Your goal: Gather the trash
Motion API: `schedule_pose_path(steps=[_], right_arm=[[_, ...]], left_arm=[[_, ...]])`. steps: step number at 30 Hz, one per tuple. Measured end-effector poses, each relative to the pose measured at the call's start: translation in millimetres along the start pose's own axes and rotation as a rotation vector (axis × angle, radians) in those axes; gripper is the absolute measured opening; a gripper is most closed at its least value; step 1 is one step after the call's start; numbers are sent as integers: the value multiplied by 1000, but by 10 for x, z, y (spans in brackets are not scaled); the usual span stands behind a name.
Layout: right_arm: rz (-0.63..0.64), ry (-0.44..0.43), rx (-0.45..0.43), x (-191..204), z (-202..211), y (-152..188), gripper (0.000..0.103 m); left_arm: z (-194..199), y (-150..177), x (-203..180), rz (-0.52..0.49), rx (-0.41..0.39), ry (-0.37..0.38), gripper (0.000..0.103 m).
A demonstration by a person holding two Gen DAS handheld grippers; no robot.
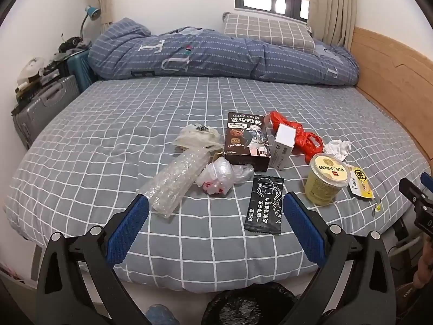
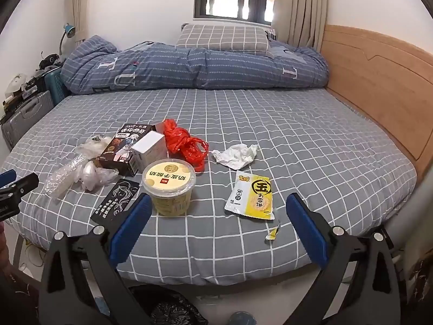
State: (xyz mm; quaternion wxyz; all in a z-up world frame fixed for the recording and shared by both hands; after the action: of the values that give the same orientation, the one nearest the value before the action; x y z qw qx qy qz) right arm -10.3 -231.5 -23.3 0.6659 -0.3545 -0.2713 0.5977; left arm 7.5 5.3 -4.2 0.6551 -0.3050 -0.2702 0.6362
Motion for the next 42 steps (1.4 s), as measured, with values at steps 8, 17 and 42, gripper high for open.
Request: schedule_pose_path(steps=[8, 17, 42], right_arm=[[-4, 3, -1, -4, 10, -2, 95], [-12, 4, -3, -20, 5, -1, 95], [-15, 14, -3, -25, -19, 14, 95]], left_arm=[[-21, 0, -14, -7, 4, 1, 97], [-24, 9, -19, -13, 0, -3, 97], [-40, 2, 35, -13, 2, -7, 97]])
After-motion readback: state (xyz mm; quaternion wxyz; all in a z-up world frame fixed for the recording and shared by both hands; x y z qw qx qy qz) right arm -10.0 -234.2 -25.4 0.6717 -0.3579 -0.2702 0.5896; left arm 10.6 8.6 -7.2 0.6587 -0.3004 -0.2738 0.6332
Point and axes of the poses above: each gripper's, at about its wrist camera, not at the fingertips, and z roughly against the way its jaws point, x to its left, y to its underside, the point moved 1 cm from there along -z, roughly the way its jaws point, and after that the axes turned 2 degrees about y, right-handed, at the moved point
